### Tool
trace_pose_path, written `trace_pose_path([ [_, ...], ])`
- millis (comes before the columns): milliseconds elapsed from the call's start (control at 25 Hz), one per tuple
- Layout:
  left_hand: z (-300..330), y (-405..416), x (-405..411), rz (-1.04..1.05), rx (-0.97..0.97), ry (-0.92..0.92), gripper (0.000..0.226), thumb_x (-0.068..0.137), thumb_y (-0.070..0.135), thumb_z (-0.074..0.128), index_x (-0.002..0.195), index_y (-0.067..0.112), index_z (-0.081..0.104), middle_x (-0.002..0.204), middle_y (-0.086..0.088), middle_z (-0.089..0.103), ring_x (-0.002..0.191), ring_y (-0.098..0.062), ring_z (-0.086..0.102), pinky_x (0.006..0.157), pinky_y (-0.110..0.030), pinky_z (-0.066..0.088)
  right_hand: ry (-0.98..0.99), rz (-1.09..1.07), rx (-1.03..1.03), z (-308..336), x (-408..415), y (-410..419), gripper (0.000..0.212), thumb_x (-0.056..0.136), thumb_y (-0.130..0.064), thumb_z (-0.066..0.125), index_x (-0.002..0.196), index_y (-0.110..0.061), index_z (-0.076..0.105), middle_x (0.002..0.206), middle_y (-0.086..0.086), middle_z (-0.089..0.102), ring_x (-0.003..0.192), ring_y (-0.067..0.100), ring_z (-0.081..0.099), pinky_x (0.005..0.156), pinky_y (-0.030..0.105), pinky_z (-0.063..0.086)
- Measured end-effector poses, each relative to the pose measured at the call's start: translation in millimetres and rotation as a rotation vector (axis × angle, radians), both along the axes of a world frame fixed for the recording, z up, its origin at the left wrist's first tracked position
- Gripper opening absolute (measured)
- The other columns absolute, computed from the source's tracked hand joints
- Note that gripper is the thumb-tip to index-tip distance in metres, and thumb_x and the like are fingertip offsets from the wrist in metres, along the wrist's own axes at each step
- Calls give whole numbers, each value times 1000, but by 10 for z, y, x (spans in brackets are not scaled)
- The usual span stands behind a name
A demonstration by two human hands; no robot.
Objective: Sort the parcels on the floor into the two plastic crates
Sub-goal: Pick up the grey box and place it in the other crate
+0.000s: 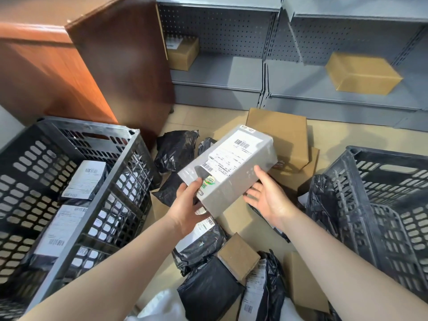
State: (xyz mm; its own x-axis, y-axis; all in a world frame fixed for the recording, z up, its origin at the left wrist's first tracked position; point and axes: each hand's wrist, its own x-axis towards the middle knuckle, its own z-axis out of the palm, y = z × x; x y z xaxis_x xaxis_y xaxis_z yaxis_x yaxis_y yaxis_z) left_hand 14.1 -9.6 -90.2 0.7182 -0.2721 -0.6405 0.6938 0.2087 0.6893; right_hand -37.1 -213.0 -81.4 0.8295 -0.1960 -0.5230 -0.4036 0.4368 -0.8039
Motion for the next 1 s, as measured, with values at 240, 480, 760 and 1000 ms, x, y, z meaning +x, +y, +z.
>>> trace_pose_path([
  [240, 83, -6, -64, -121, 116, -420, 78, 89, 21, 71, 148, 39, 23, 137, 5, 56, 106, -17, 69, 86, -44, 58, 62, -87, 21, -70, -99, 4, 72, 81, -54, 72, 140, -23, 44, 132, 11, 57, 117, 27, 59, 94, 41, 53],
  [480, 363, -244, -11, -307, 166, -537, 74, 90, 41, 67, 150, 42, 24, 144, 6, 49, 112, -11, 66, 88, -33, 57, -73, -295, 19, 304, -250, -229, 56, 85, -39, 73, 134, -24, 51, 125, 8, 67, 112, 24, 65, 97, 41, 54],
  [760, 783, -986, -104, -567, 227, -516, 53, 97, 59, 38, 145, 38, 39, 143, 5, 51, 126, -14, 52, 111, -41, 40, -114, -478, 21, 1051, -675, -1020, 44, 85, -41, 73, 120, -23, 53, 117, 14, 67, 109, 29, 66, 98, 43, 54],
  [1000, 994, -1637, -504, -873, 349, -625, 51, 98, 42, 50, 147, 32, 40, 134, 12, 45, 129, -10, 42, 99, -21, 27, -110, -748, 18, 1197, -1338, -1863, 78, 84, -48, 74, 146, -20, 37, 122, 12, 57, 107, 27, 62, 91, 41, 57],
])
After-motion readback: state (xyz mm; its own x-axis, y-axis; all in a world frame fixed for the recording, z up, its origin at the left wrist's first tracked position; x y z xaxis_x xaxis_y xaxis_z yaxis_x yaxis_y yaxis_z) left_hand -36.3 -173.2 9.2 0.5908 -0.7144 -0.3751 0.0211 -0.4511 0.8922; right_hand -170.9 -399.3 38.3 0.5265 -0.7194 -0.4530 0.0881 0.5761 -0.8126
